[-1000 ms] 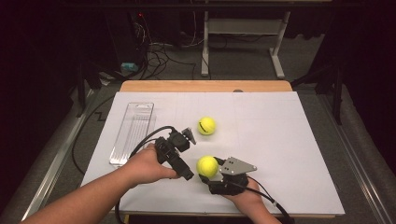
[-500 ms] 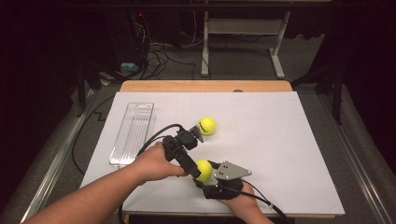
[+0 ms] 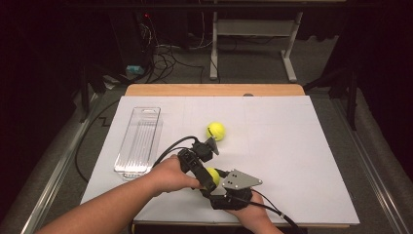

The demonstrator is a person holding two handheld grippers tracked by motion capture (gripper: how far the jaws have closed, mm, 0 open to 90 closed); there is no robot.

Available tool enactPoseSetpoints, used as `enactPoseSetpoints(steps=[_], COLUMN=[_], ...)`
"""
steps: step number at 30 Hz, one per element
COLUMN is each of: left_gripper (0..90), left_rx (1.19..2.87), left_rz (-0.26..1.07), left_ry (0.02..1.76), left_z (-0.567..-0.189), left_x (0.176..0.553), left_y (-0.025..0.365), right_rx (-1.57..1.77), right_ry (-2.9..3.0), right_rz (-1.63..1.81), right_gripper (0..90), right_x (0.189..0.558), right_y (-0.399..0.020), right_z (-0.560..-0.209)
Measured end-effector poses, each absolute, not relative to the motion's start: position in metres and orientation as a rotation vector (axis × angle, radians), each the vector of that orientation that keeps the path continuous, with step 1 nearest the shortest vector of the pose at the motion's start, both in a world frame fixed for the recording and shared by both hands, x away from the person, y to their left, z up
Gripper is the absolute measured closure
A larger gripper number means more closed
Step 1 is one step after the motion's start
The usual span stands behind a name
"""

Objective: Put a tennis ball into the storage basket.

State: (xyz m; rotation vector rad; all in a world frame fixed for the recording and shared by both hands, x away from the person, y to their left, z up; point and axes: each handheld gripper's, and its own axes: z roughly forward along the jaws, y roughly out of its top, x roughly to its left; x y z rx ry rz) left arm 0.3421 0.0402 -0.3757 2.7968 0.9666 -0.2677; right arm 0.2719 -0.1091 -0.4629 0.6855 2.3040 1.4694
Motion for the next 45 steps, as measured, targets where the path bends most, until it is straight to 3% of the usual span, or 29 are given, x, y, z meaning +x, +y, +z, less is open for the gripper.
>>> enactPoseSetpoints(steps=[12,16,30,32,37,45], left_gripper=[16.5,25.9,27.1,27.1,27.1,27.0], left_rx=[2.767,2.758,2.773,2.767,2.757,2.764], left_rz=[-0.316,-0.322,-0.288,-0.293,-0.286,-0.261], left_ry=[0.959,0.955,0.970,0.974,0.979,0.998], left_z=[-0.3791,-0.3781,-0.3766,-0.3760,-0.3731,-0.3712], left_x=[0.3443,0.3431,0.3421,0.3422,0.3434,0.3450], left_y=[0.0383,0.0368,0.0335,0.0333,0.0339,0.0385], right_rx=[0.691,0.689,0.681,0.675,0.701,0.707], right_ry=[2.297,2.303,2.295,2.296,2.304,2.277], right_rz=[1.479,1.474,1.486,1.491,1.461,1.479], right_gripper=[28.0,27.9,26.2,22.7,0.0,0.0], right_x=[0.2711,0.2723,0.2748,0.2752,0.2779,0.2781], right_y=[-0.1078,-0.1084,-0.1092,-0.1098,-0.1093,-0.1169], right_z=[-0.4621,-0.4625,-0.4637,-0.4642,-0.4665,-0.4646])
